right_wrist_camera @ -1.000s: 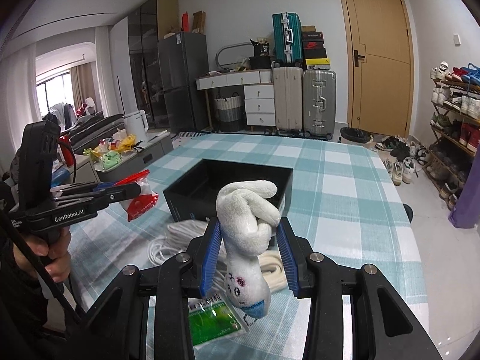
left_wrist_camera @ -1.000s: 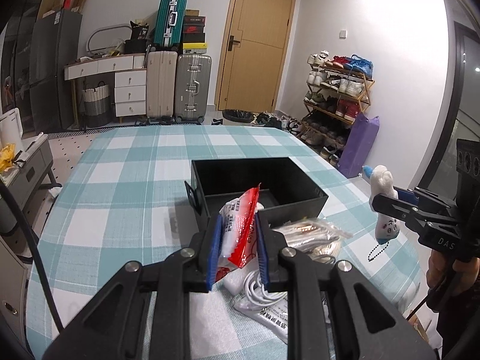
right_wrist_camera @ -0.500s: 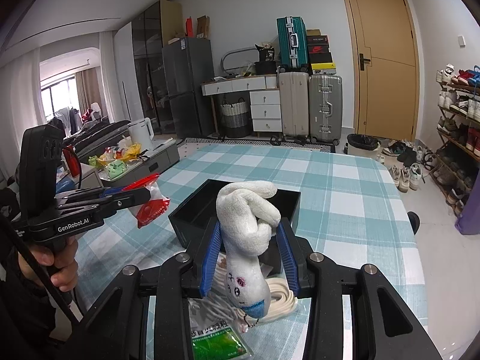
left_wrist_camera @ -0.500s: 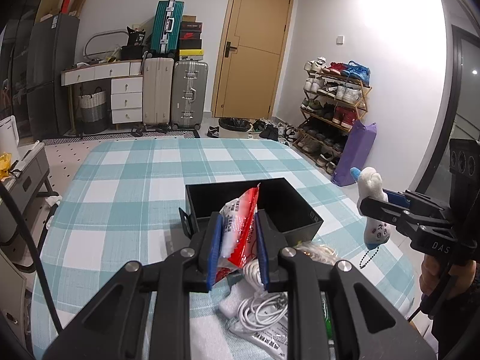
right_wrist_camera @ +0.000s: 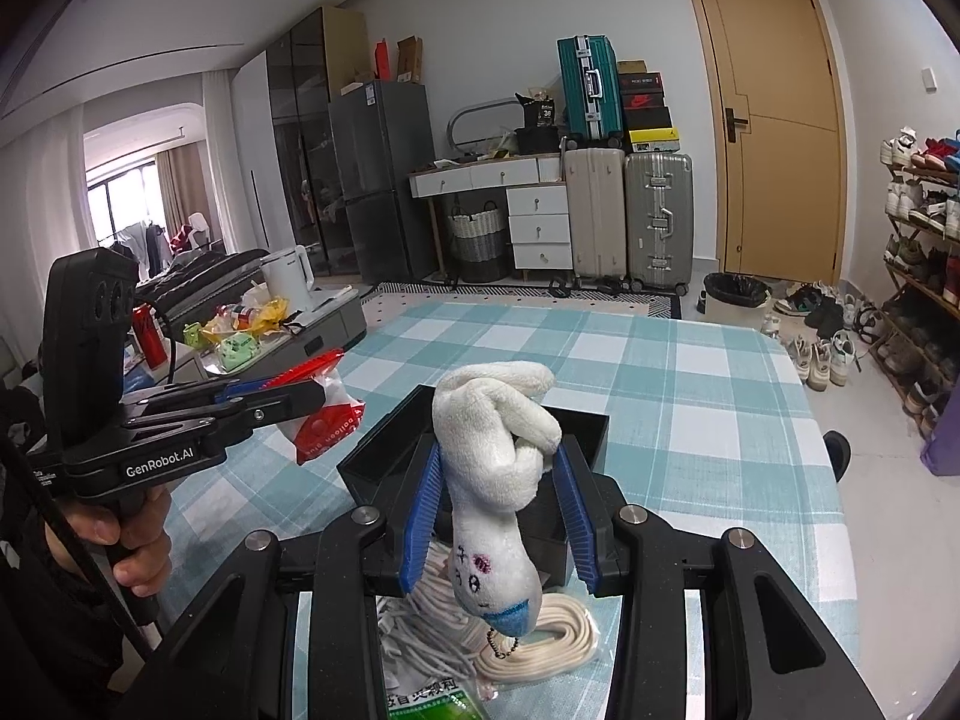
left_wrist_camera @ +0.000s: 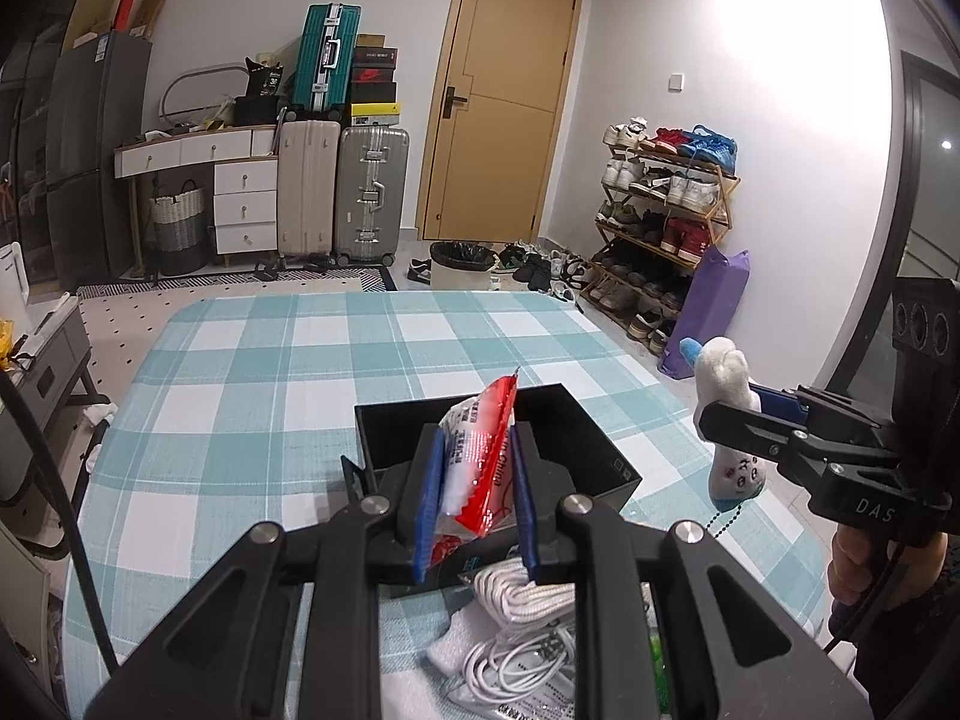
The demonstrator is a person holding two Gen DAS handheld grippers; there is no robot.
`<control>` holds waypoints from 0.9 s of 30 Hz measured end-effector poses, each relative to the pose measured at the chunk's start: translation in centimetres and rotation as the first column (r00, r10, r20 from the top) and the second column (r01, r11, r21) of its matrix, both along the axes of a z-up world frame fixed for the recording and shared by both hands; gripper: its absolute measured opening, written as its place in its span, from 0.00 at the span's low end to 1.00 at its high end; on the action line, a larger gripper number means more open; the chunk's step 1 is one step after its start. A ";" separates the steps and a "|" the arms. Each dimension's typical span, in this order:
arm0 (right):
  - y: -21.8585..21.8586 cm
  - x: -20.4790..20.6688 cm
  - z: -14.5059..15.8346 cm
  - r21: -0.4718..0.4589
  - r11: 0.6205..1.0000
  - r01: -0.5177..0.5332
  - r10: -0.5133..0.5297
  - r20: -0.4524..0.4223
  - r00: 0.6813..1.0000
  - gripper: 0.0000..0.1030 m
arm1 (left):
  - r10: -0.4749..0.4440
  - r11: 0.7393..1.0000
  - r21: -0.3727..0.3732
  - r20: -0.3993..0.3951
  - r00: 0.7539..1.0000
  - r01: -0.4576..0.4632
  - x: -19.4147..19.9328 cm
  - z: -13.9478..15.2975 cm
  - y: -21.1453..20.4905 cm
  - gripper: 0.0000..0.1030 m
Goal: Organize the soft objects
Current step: 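Lift and carry the plush toy with the right tool while the left carries the packet over the box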
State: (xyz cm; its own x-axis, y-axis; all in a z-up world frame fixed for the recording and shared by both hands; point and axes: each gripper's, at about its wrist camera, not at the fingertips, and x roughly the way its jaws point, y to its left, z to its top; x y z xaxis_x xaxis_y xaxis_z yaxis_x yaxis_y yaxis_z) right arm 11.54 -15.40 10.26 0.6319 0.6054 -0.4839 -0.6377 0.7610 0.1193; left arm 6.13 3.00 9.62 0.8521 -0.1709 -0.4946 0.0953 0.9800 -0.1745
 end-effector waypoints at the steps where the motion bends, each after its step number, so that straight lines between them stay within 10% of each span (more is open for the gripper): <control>1: 0.0 0.2 0.0 -0.001 1.000 0.000 0.000 -0.001 1.000 0.37 | -0.001 1.000 0.001 0.000 1.000 0.001 0.1 0.0 0.0 0.19; 27: 2.1 4.6 -1.9 -0.013 1.000 -0.014 0.014 -0.049 0.999 0.37 | -0.015 1.000 0.003 -0.048 0.999 0.015 4.5 -1.9 -0.7 0.19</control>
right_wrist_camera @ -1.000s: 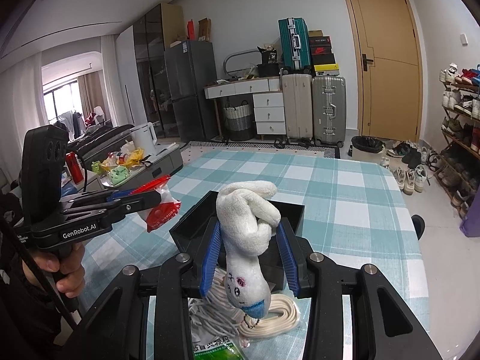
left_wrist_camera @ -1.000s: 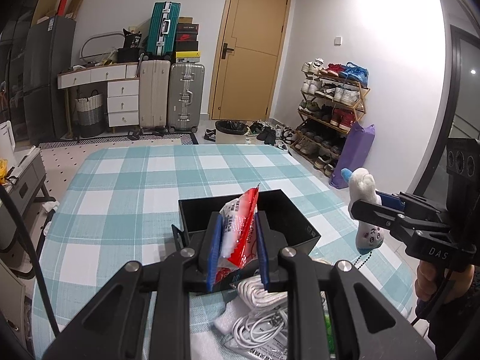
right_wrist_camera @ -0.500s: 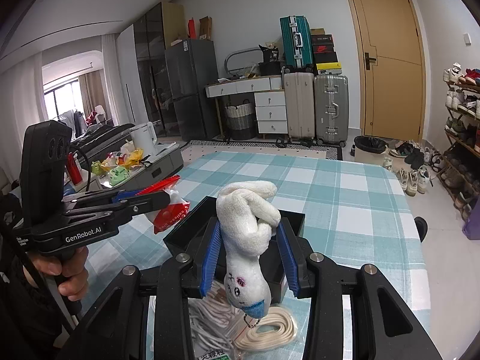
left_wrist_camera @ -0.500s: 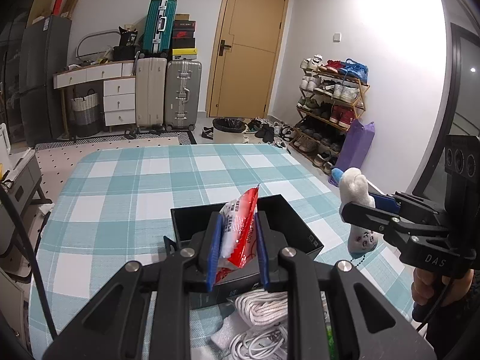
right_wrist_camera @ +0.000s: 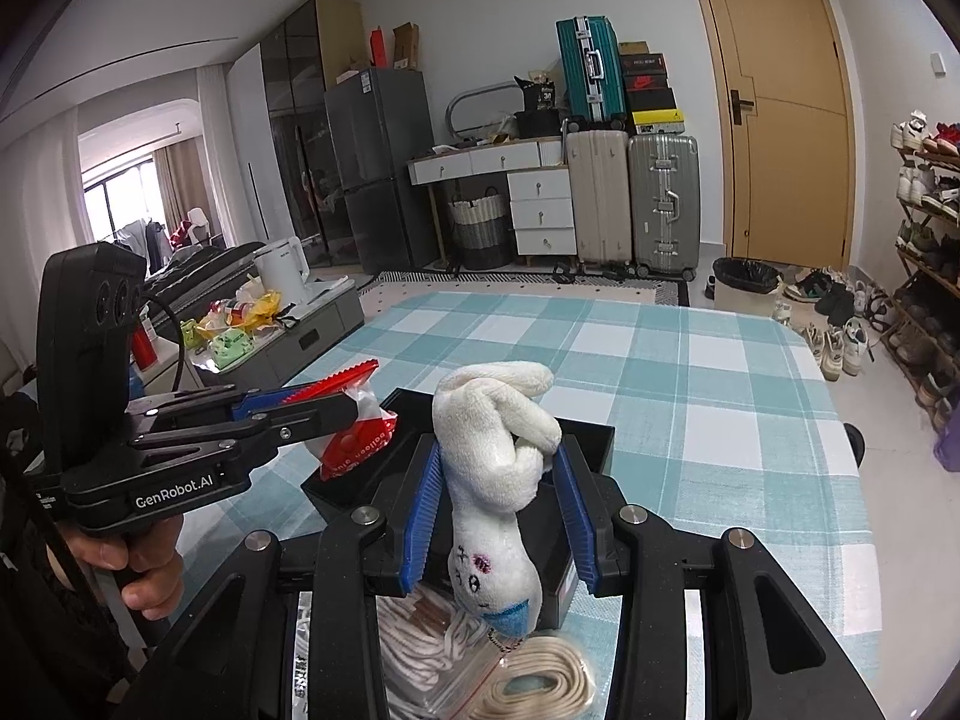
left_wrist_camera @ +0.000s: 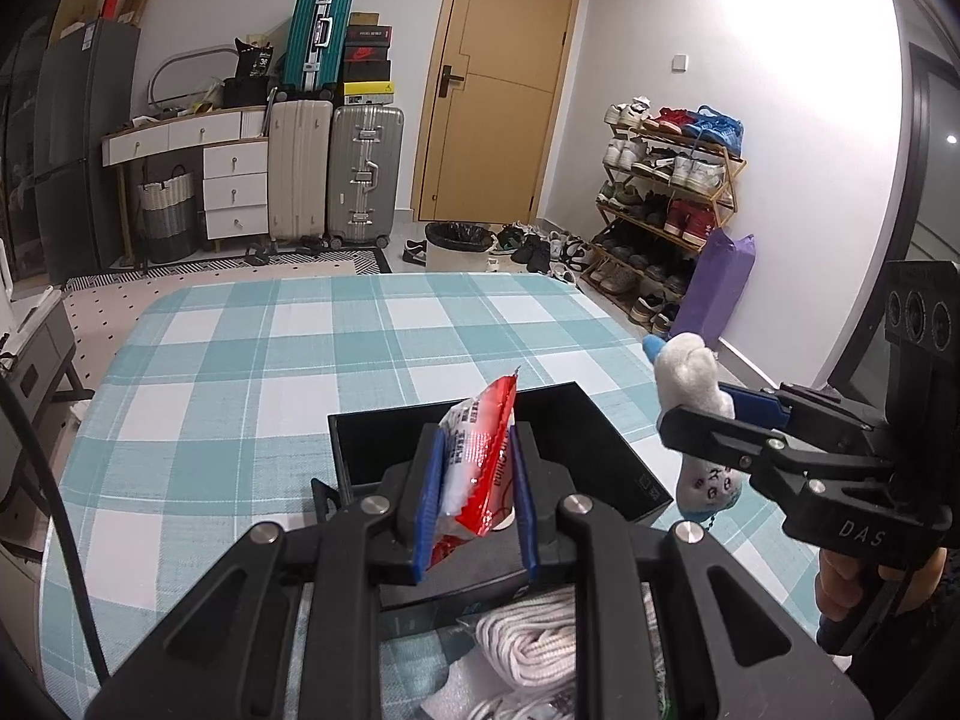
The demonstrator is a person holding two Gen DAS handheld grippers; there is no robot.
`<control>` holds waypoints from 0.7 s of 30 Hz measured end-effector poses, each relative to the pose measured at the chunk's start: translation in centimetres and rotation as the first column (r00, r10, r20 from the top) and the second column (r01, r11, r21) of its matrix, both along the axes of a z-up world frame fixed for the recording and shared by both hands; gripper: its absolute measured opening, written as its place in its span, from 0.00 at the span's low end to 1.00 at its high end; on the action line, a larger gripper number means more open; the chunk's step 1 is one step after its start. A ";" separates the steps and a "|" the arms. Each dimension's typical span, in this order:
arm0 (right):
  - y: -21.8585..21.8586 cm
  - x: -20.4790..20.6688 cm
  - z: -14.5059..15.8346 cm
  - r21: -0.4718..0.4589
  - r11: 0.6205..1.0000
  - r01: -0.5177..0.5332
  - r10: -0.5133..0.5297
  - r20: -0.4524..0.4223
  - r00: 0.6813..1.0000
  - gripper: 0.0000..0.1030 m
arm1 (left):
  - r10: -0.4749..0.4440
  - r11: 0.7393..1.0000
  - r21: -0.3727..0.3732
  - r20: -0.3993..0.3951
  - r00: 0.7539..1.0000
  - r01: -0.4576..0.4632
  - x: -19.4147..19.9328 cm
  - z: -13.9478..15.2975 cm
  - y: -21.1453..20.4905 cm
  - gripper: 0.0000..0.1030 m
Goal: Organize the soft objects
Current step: 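Lift and carry the plush toy with the right tool while the left carries the packet over the box, then lower and open the right tool in the box while the left tool releases the packet there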
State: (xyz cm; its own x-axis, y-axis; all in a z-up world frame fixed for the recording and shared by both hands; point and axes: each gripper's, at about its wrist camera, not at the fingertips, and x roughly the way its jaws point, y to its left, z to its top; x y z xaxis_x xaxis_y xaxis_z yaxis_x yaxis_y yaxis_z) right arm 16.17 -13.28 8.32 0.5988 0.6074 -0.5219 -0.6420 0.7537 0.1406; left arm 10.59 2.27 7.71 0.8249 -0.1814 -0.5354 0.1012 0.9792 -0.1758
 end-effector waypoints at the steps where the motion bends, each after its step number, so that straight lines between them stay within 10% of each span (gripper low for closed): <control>1: 0.0 0.2 -0.2 0.000 1.000 -0.001 0.001 -0.003 1.000 0.37 | 0.001 1.000 -0.004 -0.002 1.000 -0.001 0.2 -0.1 0.1 0.19; 21: 2.1 3.7 -3.0 -0.043 0.999 0.006 -0.007 -0.020 1.000 0.37 | 0.017 1.000 0.027 -0.022 1.000 -0.017 2.9 -2.2 -0.2 0.19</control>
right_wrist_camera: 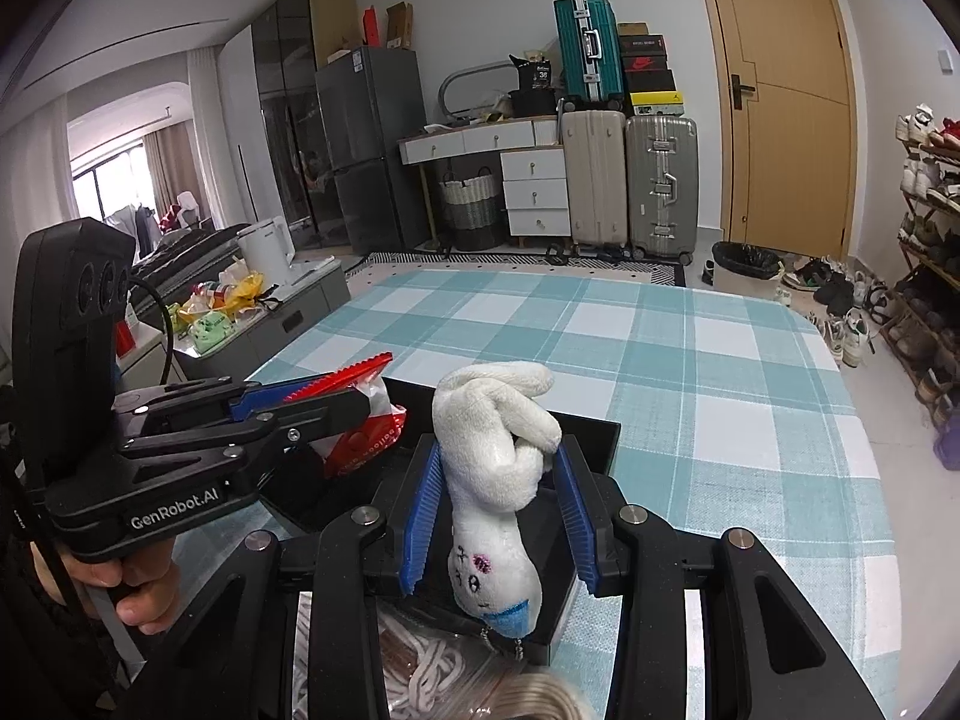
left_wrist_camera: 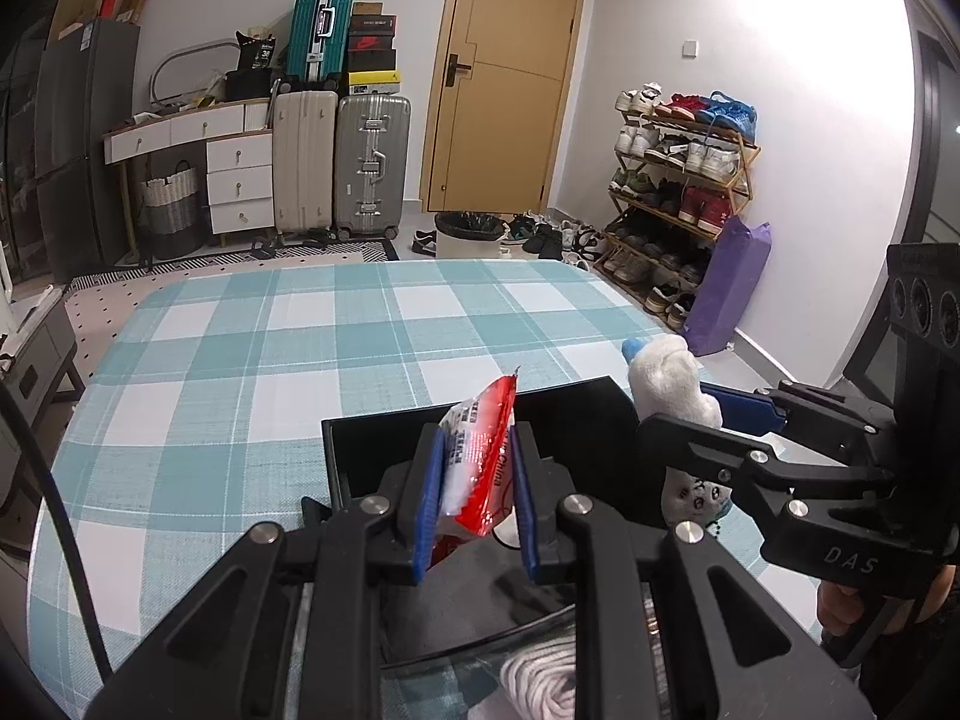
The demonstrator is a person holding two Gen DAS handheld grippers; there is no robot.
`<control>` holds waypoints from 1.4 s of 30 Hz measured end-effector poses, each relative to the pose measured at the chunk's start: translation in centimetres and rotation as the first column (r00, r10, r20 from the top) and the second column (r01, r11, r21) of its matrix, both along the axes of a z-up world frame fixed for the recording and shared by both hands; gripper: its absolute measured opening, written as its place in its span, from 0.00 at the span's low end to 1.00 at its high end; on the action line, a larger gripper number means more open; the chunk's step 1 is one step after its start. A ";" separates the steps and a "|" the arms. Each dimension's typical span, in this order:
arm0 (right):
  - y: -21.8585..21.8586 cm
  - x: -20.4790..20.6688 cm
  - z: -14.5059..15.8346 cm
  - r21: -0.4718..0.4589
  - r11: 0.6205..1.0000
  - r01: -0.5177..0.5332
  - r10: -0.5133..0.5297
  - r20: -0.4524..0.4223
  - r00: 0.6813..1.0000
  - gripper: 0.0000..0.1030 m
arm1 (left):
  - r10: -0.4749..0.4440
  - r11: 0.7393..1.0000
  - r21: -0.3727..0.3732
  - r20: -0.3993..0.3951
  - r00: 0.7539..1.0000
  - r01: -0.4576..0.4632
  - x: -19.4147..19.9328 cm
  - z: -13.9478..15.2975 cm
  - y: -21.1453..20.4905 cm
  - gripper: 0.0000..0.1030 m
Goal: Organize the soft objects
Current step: 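Lower and open the right tool in the box while the left tool releases the packet there, then withdraw both tools from the box back toward the remaining pile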
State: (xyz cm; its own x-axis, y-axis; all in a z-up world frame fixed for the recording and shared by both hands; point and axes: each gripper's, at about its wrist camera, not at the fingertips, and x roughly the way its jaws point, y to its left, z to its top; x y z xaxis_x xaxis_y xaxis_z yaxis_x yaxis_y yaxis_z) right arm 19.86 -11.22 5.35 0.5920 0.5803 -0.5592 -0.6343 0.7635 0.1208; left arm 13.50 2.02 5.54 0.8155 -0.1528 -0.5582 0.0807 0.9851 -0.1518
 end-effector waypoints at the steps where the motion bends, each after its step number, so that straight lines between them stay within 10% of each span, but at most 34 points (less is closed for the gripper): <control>1: 0.1 0.0 -0.1 -0.002 1.000 0.000 0.000 -0.001 1.000 0.37 | 0.003 1.000 0.001 -0.002 1.000 -0.003 0.2 -0.1 0.0 0.19; 23: 0.9 1.0 -2.9 -0.125 0.992 0.018 -0.017 0.007 1.000 0.44 | 0.016 0.998 0.058 -0.068 0.998 -0.012 1.2 -2.3 -0.3 0.22; 26: 0.4 0.5 -2.5 -0.127 0.991 0.033 -0.030 0.022 0.999 0.55 | 0.034 0.997 0.068 -0.070 0.997 -0.030 0.9 -2.0 -0.1 0.52; 30: -1.0 -0.5 -1.7 -0.101 0.993 0.062 -0.058 0.040 0.997 0.78 | 0.048 0.997 0.063 -0.044 0.998 -0.046 -0.3 -1.2 0.2 0.58; 33: -2.0 -1.5 -1.2 -0.086 0.994 0.069 -0.066 0.045 0.997 0.92 | 0.074 0.996 0.040 -0.010 0.997 -0.074 -1.5 -0.7 0.7 0.96; 42: -4.4 -4.5 -0.9 -0.055 0.994 0.091 -0.091 -0.003 0.996 1.00 | 0.084 0.996 0.014 0.018 0.996 -0.084 -5.1 0.1 1.3 1.00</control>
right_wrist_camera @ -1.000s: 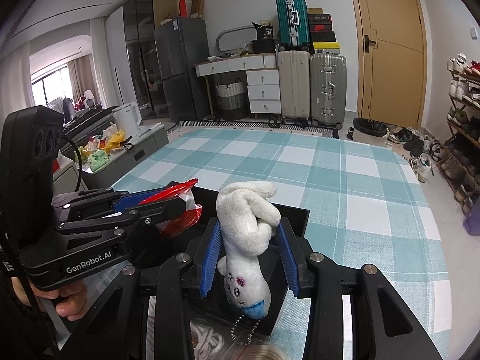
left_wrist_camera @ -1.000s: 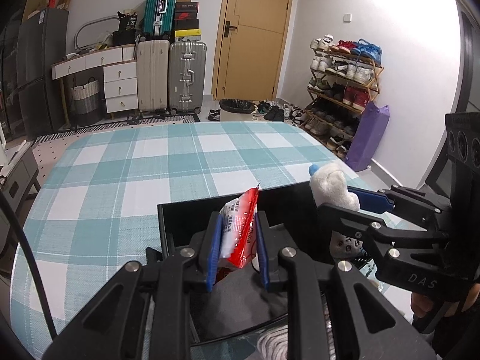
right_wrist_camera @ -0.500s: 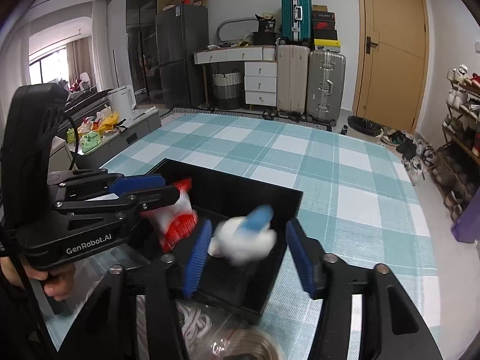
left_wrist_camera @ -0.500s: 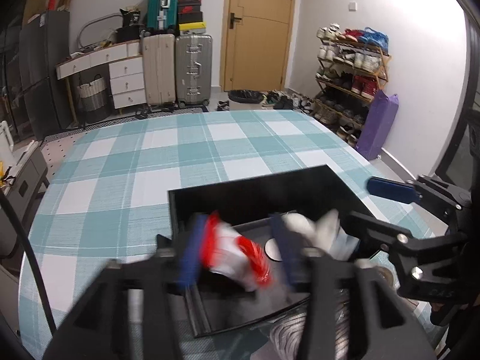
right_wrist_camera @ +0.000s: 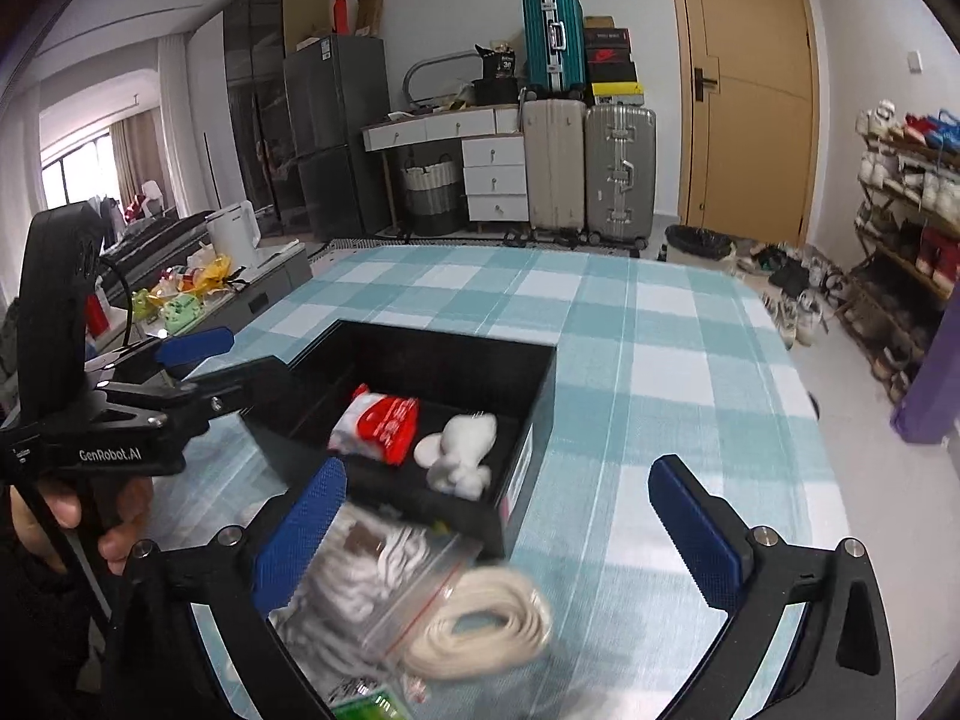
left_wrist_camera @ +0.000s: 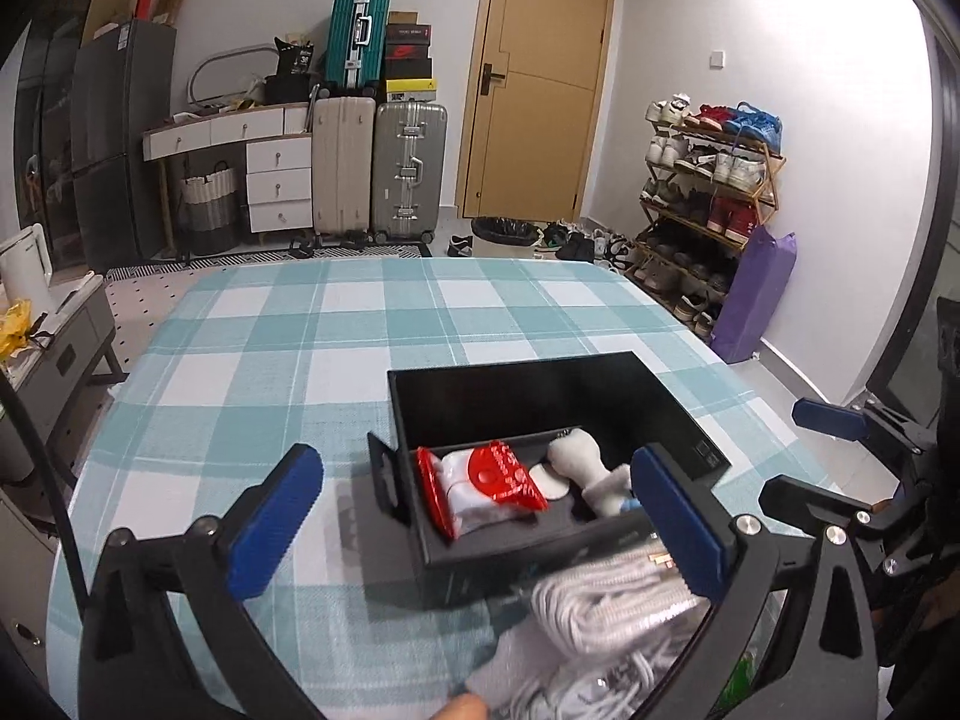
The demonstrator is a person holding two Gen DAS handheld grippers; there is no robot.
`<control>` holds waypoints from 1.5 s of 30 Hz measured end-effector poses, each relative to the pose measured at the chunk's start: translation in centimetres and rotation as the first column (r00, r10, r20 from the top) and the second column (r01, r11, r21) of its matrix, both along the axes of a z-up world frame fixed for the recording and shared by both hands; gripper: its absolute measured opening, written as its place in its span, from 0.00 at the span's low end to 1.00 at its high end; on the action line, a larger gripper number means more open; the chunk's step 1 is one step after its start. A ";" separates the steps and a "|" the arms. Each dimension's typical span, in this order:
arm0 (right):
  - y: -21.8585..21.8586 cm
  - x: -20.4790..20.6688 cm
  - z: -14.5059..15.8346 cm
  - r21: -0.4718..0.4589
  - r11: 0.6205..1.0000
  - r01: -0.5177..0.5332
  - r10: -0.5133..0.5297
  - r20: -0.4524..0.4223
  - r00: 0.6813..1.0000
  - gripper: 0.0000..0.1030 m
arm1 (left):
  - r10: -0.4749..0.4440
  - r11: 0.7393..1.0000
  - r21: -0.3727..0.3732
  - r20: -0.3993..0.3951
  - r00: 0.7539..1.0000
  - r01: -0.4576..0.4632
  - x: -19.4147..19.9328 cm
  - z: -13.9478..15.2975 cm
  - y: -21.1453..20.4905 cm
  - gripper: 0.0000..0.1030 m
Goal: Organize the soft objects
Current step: 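Withdraw both tools from the box back toward the remaining pile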
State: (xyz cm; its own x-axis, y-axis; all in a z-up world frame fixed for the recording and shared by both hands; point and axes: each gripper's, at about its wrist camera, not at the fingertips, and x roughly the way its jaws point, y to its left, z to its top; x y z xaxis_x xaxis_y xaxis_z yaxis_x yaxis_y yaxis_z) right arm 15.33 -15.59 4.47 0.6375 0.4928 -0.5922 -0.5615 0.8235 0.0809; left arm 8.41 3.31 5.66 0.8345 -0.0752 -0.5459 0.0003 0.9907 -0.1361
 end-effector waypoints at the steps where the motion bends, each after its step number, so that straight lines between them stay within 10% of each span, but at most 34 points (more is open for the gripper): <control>1: -0.2 -0.3 0.0 0.006 1.000 0.000 0.000 -0.001 1.000 1.00 | -0.001 1.000 -0.002 0.000 1.000 0.001 -0.4 0.0 0.1 1.00; 45: 1.4 -8.8 -5.8 -0.164 0.976 -0.146 0.126 -0.126 0.984 1.00 | -0.081 0.991 0.096 -0.101 0.992 0.091 -7.2 -5.0 -2.7 1.00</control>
State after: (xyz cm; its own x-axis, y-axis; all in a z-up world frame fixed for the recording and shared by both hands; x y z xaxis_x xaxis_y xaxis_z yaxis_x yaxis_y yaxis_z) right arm 6.51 -14.21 -1.37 0.4949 0.4544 -0.7407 -0.6642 0.7474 0.0148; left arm 1.17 0.63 0.62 0.7701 -0.0850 -0.6322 0.0777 0.9962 -0.0392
